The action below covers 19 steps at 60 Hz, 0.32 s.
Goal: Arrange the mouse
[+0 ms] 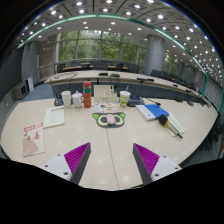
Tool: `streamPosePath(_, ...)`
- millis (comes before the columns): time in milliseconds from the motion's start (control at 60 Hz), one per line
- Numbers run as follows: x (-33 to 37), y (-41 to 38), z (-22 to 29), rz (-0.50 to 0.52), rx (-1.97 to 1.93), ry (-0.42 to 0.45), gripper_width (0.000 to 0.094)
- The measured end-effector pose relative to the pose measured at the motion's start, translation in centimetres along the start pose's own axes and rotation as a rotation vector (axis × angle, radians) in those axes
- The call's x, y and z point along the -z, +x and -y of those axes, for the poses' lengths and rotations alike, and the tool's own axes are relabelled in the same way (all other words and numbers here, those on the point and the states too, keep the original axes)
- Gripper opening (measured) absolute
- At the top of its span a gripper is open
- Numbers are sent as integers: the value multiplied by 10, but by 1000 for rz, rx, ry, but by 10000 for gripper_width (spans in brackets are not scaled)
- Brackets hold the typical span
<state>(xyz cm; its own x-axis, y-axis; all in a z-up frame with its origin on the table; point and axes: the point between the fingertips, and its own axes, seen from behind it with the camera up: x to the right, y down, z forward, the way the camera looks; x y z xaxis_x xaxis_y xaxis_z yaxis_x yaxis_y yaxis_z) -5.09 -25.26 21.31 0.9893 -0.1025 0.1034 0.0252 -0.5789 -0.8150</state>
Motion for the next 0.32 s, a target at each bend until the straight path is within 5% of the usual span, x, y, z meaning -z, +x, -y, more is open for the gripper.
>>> streamPosePath(317, 44, -9, -3, 21, 3, 32, 855)
